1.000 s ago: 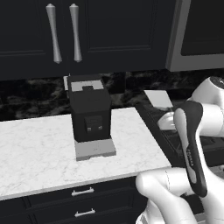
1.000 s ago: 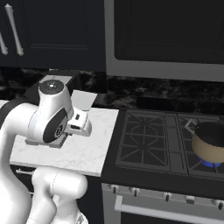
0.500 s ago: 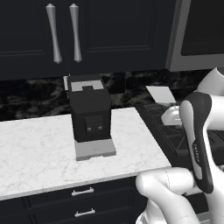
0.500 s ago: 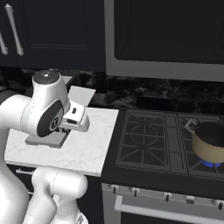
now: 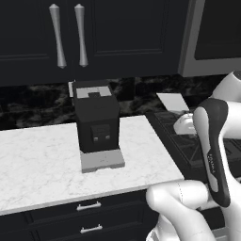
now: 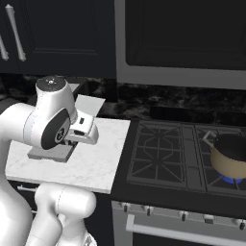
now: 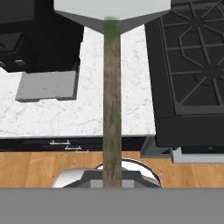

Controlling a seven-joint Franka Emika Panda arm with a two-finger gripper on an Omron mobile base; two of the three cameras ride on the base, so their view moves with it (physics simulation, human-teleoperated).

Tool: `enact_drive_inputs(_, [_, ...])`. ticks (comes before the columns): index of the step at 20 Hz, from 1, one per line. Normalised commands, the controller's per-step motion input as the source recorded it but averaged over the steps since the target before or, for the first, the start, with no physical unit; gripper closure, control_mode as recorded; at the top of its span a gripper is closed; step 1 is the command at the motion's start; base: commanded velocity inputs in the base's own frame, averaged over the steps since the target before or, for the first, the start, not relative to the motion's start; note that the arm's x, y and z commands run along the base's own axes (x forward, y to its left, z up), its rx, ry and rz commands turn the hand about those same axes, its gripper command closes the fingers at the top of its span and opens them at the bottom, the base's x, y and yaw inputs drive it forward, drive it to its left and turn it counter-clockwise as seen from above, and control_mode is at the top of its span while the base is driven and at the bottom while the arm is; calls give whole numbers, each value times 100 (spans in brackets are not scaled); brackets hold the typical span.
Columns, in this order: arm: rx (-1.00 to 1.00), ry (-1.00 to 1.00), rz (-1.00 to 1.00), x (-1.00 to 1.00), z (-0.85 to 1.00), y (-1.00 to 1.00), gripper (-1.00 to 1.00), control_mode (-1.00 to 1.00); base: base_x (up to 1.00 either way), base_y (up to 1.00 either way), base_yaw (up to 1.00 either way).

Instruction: Put the mushroom and sweet potato in the pot. Retrieve the spatula and lightly stir the vegetables in the pot.

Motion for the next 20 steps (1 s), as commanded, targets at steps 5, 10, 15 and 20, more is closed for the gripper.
enact_drive_inputs(5, [0, 0, 0, 0, 0, 0, 100, 100, -36, -50, 0])
enact_drive_inputs(10, [0, 0, 0, 0, 0, 0, 100, 100, -48, -62, 0])
enact_drive_inputs(15, [0, 0, 0, 0, 0, 0, 100, 100, -3, -38, 0])
enact_drive_inputs(20, [0, 0, 0, 0, 0, 0, 100, 100, 8, -37, 0])
